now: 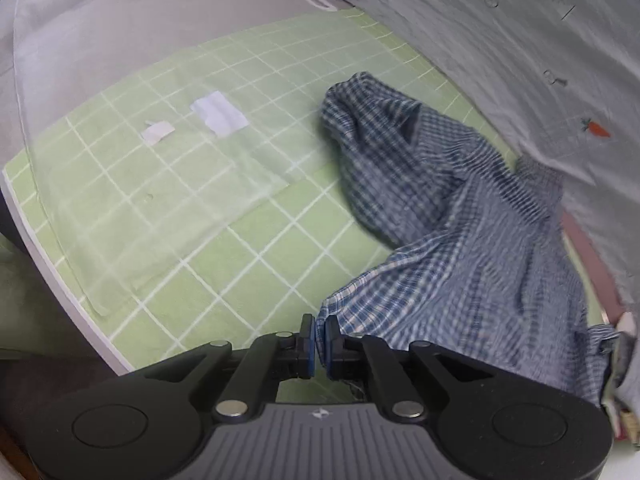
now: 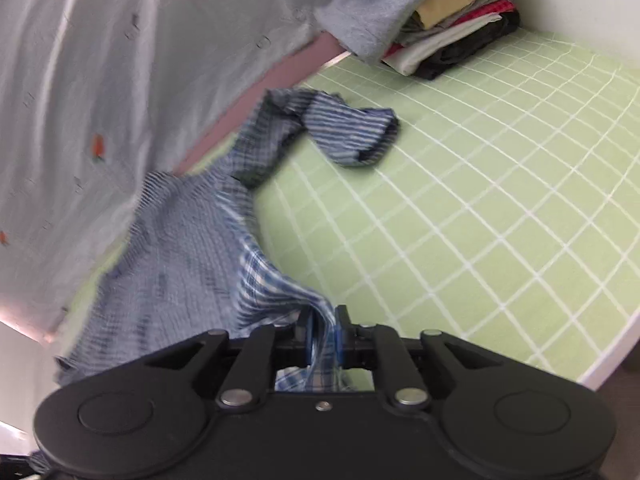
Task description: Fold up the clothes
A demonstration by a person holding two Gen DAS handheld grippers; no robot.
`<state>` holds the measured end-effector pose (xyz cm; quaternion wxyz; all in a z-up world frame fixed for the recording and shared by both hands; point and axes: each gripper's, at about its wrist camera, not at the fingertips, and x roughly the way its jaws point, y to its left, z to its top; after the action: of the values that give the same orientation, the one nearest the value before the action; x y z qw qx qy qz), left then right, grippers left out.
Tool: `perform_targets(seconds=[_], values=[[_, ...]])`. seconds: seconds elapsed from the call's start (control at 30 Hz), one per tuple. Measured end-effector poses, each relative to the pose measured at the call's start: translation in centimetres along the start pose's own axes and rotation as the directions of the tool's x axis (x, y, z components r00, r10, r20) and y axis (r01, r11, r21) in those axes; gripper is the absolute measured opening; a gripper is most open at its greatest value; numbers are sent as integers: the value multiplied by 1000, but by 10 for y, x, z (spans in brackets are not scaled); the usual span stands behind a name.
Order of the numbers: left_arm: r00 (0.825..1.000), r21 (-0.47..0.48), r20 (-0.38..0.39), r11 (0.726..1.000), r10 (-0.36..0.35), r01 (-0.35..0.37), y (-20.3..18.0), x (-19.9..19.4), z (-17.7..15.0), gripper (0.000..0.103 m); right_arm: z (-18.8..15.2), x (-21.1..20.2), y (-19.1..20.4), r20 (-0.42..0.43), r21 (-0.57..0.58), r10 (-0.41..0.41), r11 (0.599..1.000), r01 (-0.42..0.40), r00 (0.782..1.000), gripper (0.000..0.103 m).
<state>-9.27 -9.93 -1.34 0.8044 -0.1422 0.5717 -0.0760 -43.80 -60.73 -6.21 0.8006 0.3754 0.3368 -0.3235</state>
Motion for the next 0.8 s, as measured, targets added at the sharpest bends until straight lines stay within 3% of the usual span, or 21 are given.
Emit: perform_targets(seconds=[0.07, 0.1, 0.17, 0.27, 0.33, 0.47, 0.6, 0.8], values=[[998, -17, -55, 1000, 16, -17, 5, 14, -2, 9, -4, 7, -5, -20, 9, -12, 1000, 12, 1000, 18], [998, -40, -64, 999, -6, 3, 8, 15, -3, 17, -6, 6, -8, -15, 33, -1, 999, 1, 1000, 31], [998, -51, -62, 999, -20, 17, 7, 15, -10, 30, -12, 4, -14, -7, 82, 21, 996, -20, 1000, 45], [997, -27, -79, 1000, 14, -16, 2, 19, -19, 44, -20, 11, -16, -34, 79, -28, 996, 31, 999, 50], [995, -23, -99, 1000, 18, -20, 0, 22, -25, 45, -24, 15, -16, -48, 58, -52, 997, 55, 997, 53], [992, -58, -126, 998, -9, 2, 0, 26, -33, 55, -29, 20, -19, -63, 62, -59, 996, 63, 996, 69], [990, -13, -130, 999, 46, -48, -4, 29, -39, 55, -32, 24, -22, -76, 78, -45, 996, 51, 996, 69], [994, 1, -93, 998, 63, -64, 0, 20, -35, 56, -32, 24, -19, -77, 74, -42, 996, 48, 996, 72]])
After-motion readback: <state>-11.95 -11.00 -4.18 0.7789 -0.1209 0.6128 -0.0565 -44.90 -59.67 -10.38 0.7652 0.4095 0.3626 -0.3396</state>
